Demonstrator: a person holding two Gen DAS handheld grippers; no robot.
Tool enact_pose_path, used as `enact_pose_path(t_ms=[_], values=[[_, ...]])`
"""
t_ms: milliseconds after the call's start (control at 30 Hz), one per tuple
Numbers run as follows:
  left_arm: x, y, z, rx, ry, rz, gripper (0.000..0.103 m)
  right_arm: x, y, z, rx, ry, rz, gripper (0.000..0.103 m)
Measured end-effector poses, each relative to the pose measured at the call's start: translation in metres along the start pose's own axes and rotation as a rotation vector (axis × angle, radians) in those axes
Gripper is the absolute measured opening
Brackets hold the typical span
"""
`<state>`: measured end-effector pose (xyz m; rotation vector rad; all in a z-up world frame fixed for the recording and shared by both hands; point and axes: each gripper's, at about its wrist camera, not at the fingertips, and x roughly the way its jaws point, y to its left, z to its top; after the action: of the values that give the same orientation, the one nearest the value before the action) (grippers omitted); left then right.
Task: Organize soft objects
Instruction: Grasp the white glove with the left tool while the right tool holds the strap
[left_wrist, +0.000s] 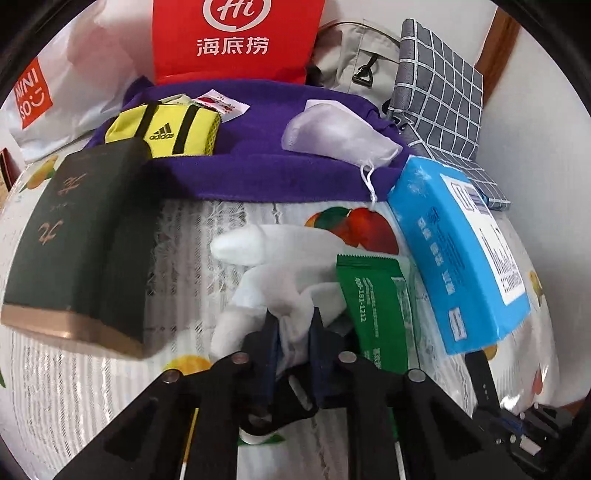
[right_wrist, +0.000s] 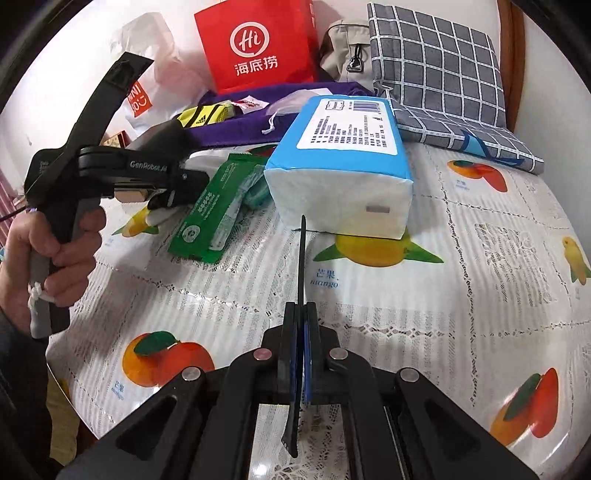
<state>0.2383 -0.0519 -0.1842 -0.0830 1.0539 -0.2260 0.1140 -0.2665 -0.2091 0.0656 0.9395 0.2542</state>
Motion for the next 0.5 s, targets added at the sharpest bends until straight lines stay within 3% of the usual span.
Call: enact_pose_path(t_ms=[500], values=[[-0.07, 0.059, -0.07, -0.126, -0.009, -0.018, 0.013, -0.002, 0.002, -0.003, 0.035, -0.014, -0.026, 0.003]])
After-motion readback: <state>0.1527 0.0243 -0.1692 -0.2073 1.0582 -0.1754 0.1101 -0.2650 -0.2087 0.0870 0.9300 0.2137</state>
